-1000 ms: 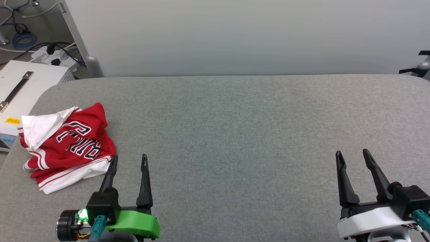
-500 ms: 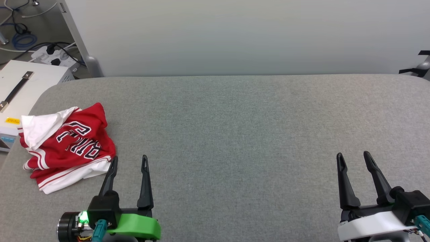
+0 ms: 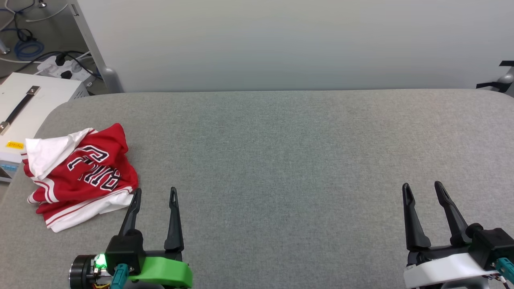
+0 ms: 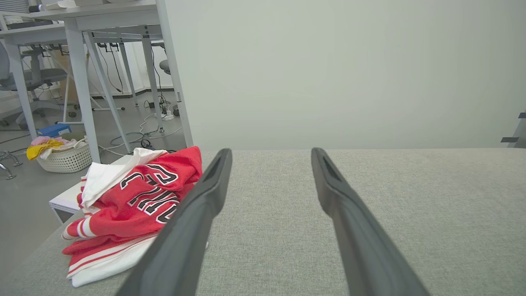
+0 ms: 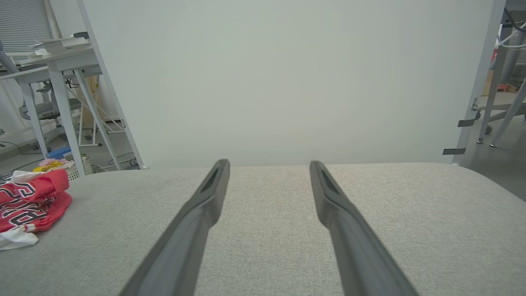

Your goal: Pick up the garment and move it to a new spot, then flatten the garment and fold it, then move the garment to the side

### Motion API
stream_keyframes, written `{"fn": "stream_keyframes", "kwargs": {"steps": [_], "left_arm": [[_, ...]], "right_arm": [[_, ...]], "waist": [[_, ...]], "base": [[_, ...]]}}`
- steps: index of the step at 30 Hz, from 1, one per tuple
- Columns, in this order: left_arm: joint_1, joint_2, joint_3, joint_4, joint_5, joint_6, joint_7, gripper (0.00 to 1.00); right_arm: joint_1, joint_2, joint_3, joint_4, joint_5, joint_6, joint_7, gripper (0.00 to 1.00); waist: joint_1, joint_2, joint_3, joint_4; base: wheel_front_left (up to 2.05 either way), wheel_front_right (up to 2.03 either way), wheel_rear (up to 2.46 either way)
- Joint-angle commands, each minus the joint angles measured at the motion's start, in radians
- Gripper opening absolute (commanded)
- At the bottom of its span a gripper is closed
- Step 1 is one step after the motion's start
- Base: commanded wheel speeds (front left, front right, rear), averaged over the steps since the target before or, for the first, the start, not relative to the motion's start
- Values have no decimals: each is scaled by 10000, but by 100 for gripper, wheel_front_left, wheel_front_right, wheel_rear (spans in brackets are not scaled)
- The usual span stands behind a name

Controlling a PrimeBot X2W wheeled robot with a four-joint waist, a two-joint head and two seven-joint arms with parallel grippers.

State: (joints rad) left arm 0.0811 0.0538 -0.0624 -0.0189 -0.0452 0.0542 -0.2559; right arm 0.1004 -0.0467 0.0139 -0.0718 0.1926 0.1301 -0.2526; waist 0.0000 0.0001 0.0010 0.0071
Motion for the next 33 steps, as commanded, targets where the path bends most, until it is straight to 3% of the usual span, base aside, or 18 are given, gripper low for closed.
{"fn": "stream_keyframes", "kwargs": {"steps": [1, 16, 24, 33], "left_arm": [[154, -36, -4, 12, 2, 31, -59, 100], [54, -36, 27, 62, 69, 122, -59, 100], [-69, -36, 158, 59, 43, 146, -59, 100], [-229, -36, 350, 53, -74, 157, -59, 100]], "right_arm": [[110, -35, 12, -19, 19, 6, -91, 100], [103, -35, 6, -85, -16, 6, -91, 100], [44, -35, 20, -138, -55, 6, -91, 100], [-80, -35, 65, -198, -182, 6, -92, 100]], "waist": [[0, -1, 5, 1], [0, -1, 107, 284], [0, -1, 270, 1063], [0, -1, 524, 2411]], "base": [[0, 0, 0], [0, 0, 0], [0, 0, 0], [0, 0, 0]]}}
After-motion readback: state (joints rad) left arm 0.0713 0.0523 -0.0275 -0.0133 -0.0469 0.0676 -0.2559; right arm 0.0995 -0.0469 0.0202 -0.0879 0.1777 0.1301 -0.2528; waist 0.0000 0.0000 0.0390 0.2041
